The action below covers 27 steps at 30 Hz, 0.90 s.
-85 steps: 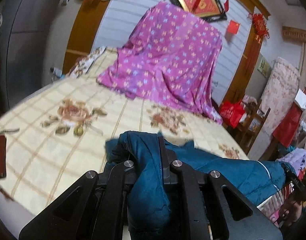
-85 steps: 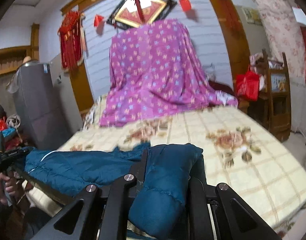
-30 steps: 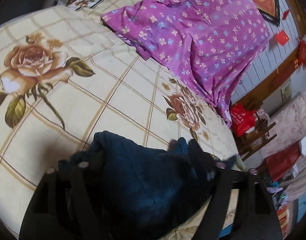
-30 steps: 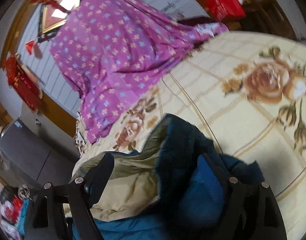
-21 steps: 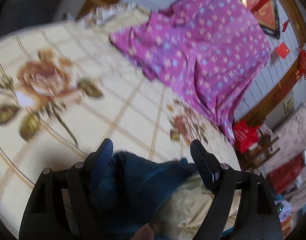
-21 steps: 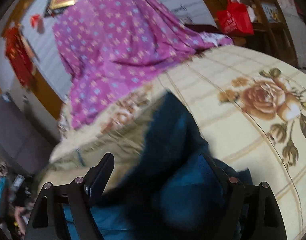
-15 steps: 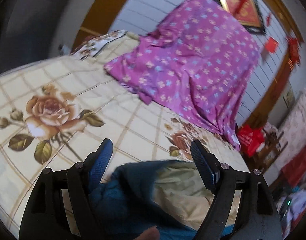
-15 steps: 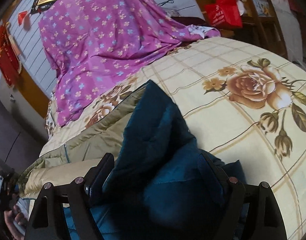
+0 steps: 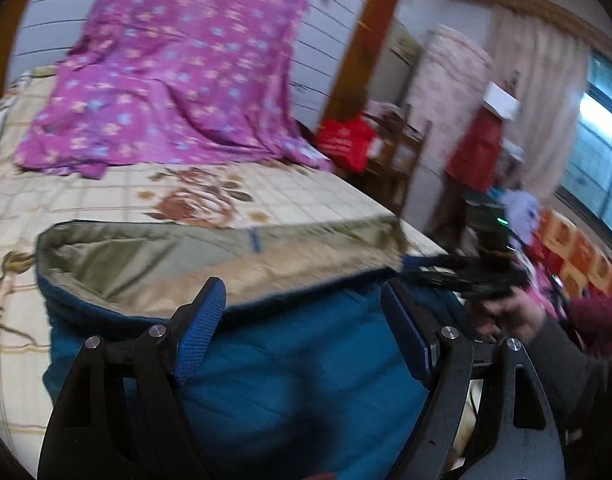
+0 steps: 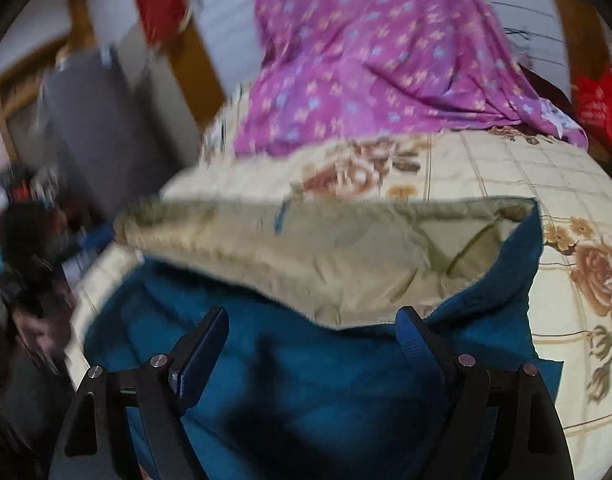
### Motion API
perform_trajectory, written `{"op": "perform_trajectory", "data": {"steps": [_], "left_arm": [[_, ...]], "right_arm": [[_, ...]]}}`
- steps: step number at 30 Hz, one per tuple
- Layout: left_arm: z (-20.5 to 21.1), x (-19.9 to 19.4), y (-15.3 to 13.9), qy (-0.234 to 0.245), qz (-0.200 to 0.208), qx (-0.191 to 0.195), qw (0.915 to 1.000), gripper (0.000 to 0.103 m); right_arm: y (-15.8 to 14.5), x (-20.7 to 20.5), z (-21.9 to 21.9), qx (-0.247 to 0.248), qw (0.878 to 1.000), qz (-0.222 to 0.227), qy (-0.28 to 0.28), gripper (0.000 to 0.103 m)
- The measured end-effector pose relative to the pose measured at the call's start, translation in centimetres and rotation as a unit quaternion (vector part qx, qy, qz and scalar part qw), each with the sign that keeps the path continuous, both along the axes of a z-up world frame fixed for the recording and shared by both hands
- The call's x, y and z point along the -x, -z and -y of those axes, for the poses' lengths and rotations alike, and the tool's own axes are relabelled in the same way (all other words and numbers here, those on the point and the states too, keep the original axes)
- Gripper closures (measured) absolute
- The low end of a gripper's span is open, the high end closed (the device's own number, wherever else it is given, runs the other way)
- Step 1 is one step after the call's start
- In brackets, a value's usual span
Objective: Fold large clothes
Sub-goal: 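Grasp the folded jacket edge with both grippers and fold it over again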
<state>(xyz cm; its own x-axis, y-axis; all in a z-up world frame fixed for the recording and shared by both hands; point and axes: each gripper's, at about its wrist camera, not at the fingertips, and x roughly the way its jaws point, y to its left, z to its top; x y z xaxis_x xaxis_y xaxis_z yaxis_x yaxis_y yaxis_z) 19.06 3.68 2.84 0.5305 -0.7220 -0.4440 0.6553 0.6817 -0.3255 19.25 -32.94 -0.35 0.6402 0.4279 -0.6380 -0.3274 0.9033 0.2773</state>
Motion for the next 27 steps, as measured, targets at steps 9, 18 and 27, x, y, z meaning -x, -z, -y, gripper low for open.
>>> {"op": "perform_trajectory", "data": {"steps": [9,18,27], "left_arm": [[0.5,-2.0,3.3,-0.063,-0.049,-0.110,0.9907,0.023],[-0.2,-7.1,4.9,-0.241,-0.078,-0.146,0.9564,0.023],[-1.4,-17.1,6.2,-0.331,-0.186,-0.187,0.9061,0.023]], "right_arm": [[-0.4,1.6,0.4,0.005,1.000,-0.003,0.028,0.020],[0.5,-1.3,1.0,0.032,0.993,-0.039,0.107,0.020],[2.3,-13.5,5.4,0.061,0.966,-0.158,0.195,0.020]]}}
